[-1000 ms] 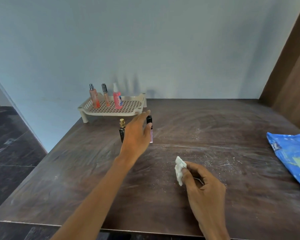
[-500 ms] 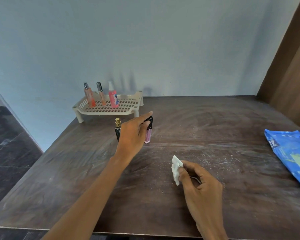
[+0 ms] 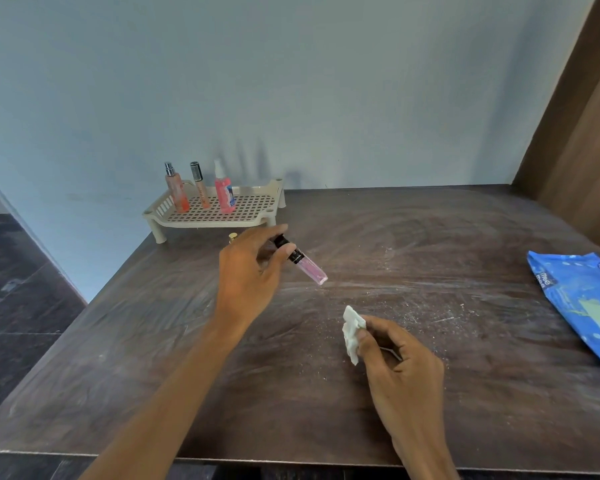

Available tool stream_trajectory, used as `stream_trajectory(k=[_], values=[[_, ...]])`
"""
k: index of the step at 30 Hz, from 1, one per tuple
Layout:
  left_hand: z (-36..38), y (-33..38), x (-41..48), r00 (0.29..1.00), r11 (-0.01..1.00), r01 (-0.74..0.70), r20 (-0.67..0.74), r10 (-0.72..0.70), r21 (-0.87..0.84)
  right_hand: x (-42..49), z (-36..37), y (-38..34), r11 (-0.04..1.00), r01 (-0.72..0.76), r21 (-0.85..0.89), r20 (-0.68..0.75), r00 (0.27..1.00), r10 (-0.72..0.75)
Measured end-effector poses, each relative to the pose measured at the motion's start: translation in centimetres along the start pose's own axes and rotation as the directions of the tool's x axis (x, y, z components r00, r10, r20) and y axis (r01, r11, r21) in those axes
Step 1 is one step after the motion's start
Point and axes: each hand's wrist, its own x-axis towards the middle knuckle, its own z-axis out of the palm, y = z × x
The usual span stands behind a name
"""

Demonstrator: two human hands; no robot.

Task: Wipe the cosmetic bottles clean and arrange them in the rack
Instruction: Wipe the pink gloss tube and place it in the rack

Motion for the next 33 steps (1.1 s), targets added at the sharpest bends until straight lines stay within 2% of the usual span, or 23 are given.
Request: stream_trajectory(k=[5,7,9,13,15,19,21,23,25,28,30,33], values=[[-2.2,1.6,-6.6,0.962,0.954,0.268,0.088,-0.258,-0.136,-0.2,0.0,-0.5,1.0,0.006,0.015,-0.121,0.993,-0.005],[-2.4,1.7,-8.9,0.944,0.926,0.326,0.111,-0.309,-0.193,-0.3,0.0,-0.5,0.999,0.033,0.008,-0.175,0.984,-0.031],[-2.4,1.7,-10.5,0.933,0.903,0.358,0.135,-0.334,-0.238,-0.4,0.3,-0.5,0.995,0.082,-0.055,-0.169,0.982,-0.09],[-2.5,1.9,-12.4,0.905,0.859,0.421,0.2,-0.376,-0.29,-1.2,1.6,-0.7,0.92,0.301,-0.252,0.008,0.951,-0.309],[-2.7,1.9,-12.8,0.901,0.861,0.43,0.192,-0.389,-0.273,-1.7,2.6,-0.8,0.836,0.435,-0.334,0.143,0.9,-0.412],[-2.8,2.0,-13.2,0.894,0.864,0.444,0.182,-0.41,-0.238,-3.0,4.4,0.2,0.685,0.609,-0.401,0.357,0.792,-0.495],[-2.7,2.2,-13.3,0.885,0.86,0.458,0.2,-0.42,-0.224,-3.1,4.1,1.0,0.67,0.611,-0.421,0.367,0.79,-0.49],[-2.7,2.2,-13.3,0.871,0.843,0.485,0.211,-0.443,-0.234,-2.5,3.1,1.7,0.684,0.568,-0.458,0.312,0.823,-0.475],[-2.6,2.3,-13.2,0.869,0.84,0.491,0.205,-0.451,-0.233,-1.4,1.8,2.1,0.702,0.485,-0.521,0.26,0.874,-0.411],[-2.5,2.5,-13.2,0.871,0.843,0.488,0.195,-0.452,-0.226,0.3,0.7,1.9,0.701,0.396,-0.593,0.265,0.918,-0.294],[-2.4,2.5,-13.1,0.872,0.849,0.485,0.189,-0.451,-0.212,0.2,1.4,1.3,0.68,0.419,-0.602,0.29,0.908,-0.302],[-2.4,2.3,-13.2,0.864,0.844,0.497,0.198,-0.462,-0.203,-2.0,3.4,0.2,0.68,0.516,-0.52,0.352,0.856,-0.379]])
